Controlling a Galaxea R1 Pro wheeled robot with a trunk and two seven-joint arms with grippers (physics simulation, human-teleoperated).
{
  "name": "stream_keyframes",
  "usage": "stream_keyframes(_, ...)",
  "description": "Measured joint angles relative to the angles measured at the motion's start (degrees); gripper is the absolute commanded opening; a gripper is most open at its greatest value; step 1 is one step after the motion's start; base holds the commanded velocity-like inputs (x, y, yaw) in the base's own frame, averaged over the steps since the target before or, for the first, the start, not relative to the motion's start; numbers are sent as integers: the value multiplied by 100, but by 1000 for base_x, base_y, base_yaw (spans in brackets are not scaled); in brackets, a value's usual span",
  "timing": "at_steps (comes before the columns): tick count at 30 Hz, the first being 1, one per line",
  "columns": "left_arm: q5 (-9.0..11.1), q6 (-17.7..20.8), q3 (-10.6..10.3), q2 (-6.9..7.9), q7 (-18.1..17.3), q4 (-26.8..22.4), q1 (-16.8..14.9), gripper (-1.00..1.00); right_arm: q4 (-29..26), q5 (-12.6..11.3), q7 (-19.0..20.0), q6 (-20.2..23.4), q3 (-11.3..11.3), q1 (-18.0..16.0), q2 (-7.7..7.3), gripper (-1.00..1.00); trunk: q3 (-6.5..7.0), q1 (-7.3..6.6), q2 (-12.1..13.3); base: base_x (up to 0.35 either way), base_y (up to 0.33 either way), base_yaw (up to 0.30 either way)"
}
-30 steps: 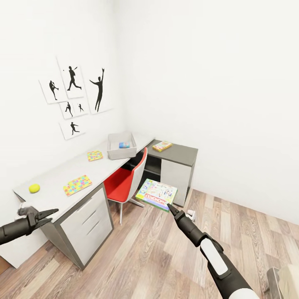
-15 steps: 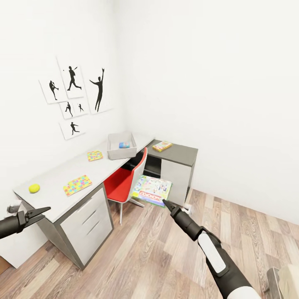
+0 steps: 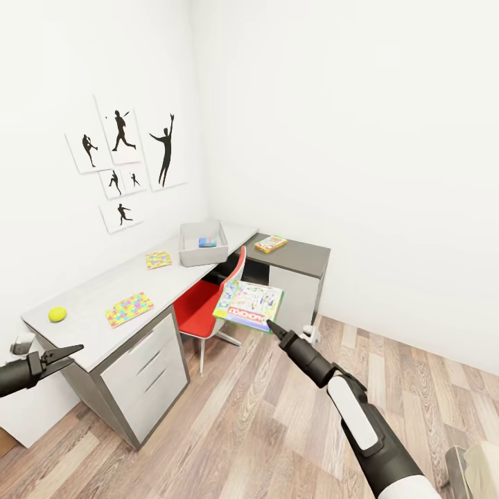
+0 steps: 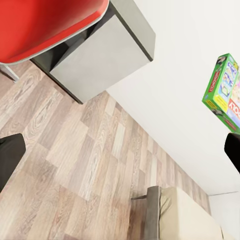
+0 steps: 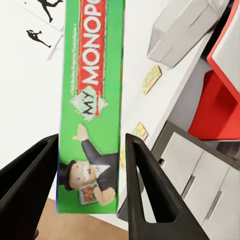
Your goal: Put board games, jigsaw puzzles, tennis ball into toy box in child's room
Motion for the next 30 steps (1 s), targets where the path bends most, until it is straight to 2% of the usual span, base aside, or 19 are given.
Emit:
stream_keyframes(8,24,-27,-22,-16,-6,-5,7,100,-110,-15,-14,0,-5,140,-6,-100,0,0,0,3,0,0)
stream_keyframes(26,23,-46,-35,-19,1,-9,8,100,-117,26,-20,-27,14,151,9,-100,0,0,0,38,0,0)
stream_keyframes(28,23,-46,-37,-23,-1,-9,9,100,-118,28,-33,-14,40,152,12,-100,0,-1,0,127,0,0)
stream_keyframes(30,25,-46,-39,-26,-4,-8,8,100,-118,34,-58,25,159,152,17,-100,-1,-2,-1,186,0,0)
